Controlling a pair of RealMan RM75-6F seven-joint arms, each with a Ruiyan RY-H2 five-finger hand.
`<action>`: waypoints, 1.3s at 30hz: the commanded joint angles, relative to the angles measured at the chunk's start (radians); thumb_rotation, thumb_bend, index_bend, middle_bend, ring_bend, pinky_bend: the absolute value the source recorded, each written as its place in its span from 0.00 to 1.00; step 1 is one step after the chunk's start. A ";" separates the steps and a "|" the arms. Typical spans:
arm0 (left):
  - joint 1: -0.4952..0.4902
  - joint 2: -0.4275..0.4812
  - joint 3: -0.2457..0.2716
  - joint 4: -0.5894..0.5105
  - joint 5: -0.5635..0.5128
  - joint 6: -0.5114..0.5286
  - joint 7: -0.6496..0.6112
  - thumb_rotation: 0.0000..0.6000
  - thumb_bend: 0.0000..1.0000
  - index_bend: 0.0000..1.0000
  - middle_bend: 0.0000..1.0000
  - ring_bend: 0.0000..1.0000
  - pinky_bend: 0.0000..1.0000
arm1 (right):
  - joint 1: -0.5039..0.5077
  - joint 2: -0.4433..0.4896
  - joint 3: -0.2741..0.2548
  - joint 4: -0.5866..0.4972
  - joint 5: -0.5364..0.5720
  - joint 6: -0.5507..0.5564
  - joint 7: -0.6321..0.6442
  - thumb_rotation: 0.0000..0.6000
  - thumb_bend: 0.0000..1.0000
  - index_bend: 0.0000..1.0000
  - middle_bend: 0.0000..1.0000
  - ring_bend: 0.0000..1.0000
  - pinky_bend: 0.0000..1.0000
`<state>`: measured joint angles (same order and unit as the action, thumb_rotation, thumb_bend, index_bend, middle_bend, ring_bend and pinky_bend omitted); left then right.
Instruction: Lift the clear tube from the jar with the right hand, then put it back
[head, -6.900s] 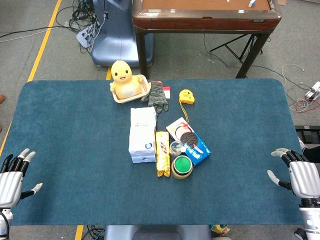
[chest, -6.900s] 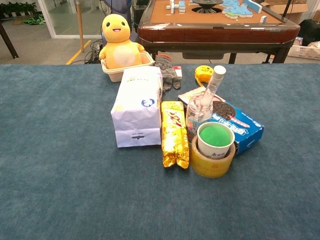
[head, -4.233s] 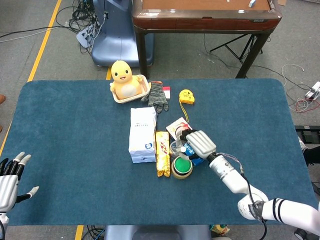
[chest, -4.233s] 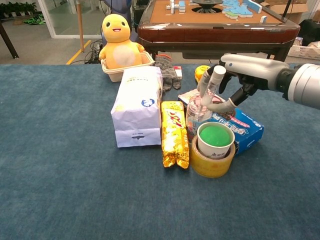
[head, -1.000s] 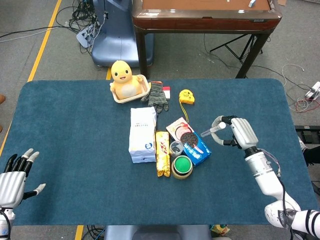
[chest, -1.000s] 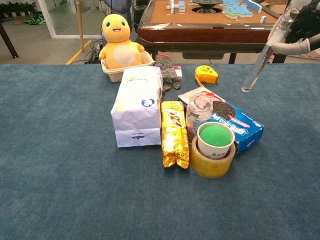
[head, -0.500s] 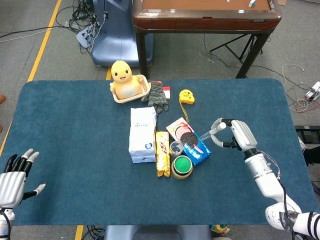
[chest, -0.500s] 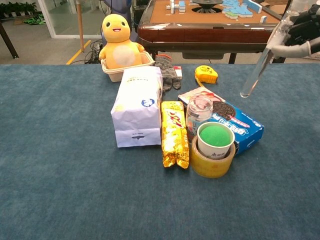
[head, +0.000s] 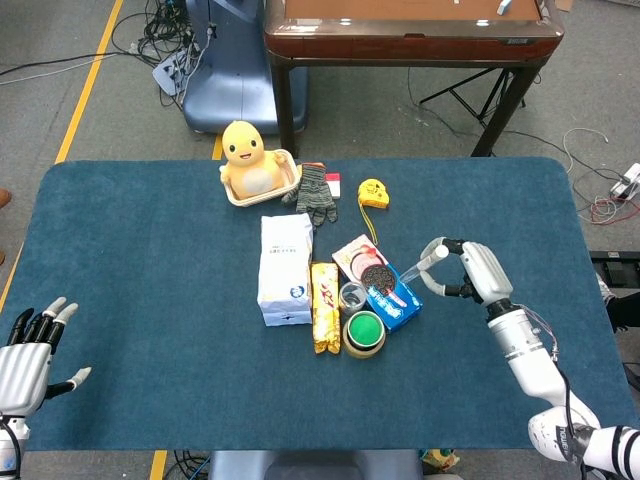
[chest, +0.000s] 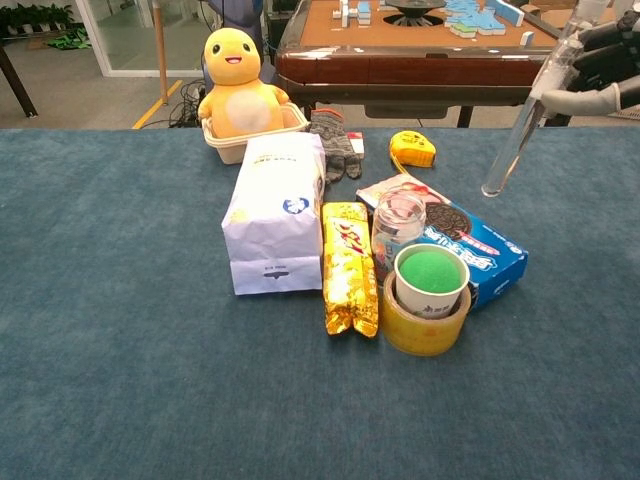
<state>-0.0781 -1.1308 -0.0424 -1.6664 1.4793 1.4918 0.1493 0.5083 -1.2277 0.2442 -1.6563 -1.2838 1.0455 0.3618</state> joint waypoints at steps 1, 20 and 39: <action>0.000 0.001 0.000 -0.001 0.001 0.000 0.000 1.00 0.16 0.10 0.05 0.12 0.04 | -0.005 0.024 0.014 -0.054 -0.027 -0.075 0.381 1.00 0.63 0.64 0.55 0.44 0.32; -0.007 -0.001 0.001 -0.007 -0.002 -0.011 0.010 1.00 0.16 0.10 0.05 0.12 0.04 | -0.006 -0.061 -0.024 0.108 -0.044 0.095 -0.176 1.00 0.63 0.64 0.55 0.45 0.32; -0.002 0.000 0.005 -0.003 -0.001 -0.004 0.002 1.00 0.16 0.10 0.05 0.12 0.04 | -0.007 0.001 0.000 -0.032 -0.060 -0.023 0.257 1.00 0.63 0.64 0.55 0.46 0.32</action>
<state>-0.0800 -1.1306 -0.0378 -1.6691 1.4786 1.4879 0.1517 0.4997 -1.2333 0.2407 -1.6713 -1.3216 1.0300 0.6281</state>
